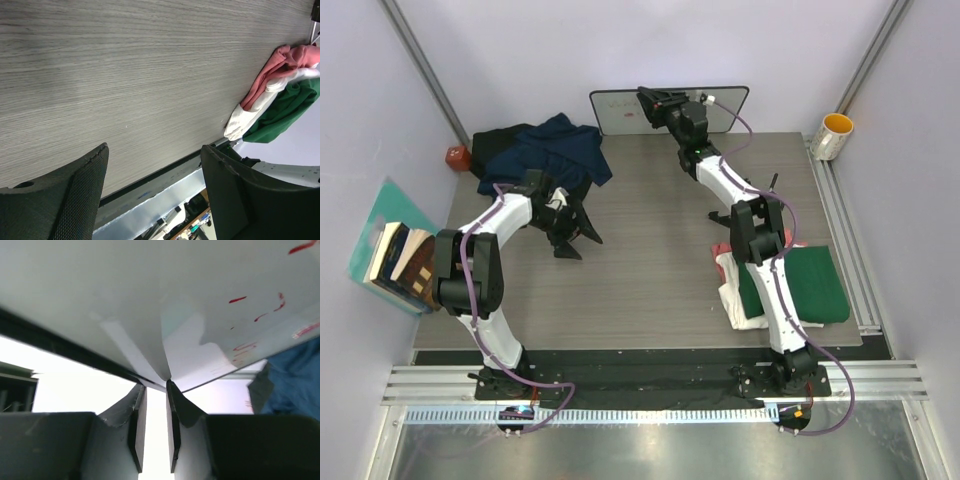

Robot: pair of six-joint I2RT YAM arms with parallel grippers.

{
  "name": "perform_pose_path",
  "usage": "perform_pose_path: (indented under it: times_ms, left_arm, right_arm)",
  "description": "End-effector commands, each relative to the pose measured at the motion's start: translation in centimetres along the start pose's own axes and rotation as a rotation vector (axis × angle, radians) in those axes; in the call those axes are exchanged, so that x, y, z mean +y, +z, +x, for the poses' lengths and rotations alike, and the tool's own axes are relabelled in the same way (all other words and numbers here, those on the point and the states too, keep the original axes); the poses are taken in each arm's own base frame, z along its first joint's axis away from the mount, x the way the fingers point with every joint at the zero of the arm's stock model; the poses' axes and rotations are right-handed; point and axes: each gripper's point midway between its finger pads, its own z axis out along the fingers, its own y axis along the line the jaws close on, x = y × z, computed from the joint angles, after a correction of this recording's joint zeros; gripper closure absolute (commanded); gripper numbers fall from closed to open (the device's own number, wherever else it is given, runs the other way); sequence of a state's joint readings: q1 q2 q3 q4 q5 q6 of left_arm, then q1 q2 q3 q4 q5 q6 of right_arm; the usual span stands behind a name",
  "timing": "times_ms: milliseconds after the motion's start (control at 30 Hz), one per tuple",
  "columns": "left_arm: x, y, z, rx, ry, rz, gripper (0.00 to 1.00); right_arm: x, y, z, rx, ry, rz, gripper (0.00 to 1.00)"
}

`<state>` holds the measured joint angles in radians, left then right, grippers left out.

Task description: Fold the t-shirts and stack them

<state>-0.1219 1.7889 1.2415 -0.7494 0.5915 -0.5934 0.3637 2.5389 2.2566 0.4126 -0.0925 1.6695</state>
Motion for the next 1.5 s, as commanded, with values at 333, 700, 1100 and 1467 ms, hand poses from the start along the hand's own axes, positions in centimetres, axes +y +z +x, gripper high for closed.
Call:
perform_pose_path:
  times_ms: [333, 700, 1100, 1467]
  left_arm:
    - [1.3, -0.2, 1.8, 0.042, -0.023, -0.023, 0.25]
    - [0.4, -1.3, 1.2, 0.031, -0.039, -0.055, 0.25]
    - [-0.4, -1.2, 1.9, 0.022, -0.037, -0.084, 0.25]
    - [-11.2, 5.4, -0.7, 0.096, 0.226, 0.141, 0.23]
  right_arm:
    - [-1.0, 0.7, -16.5, -0.378, -0.005, -0.174, 0.4]
    - [-4.9, -0.5, -21.3, -0.458, -0.015, -0.157, 0.39]
    - [-5.7, -0.3, -22.0, -0.468, 0.012, -0.154, 0.43]
    - [-2.1, -1.4, -24.4, -0.383, -0.018, -0.136, 0.42]
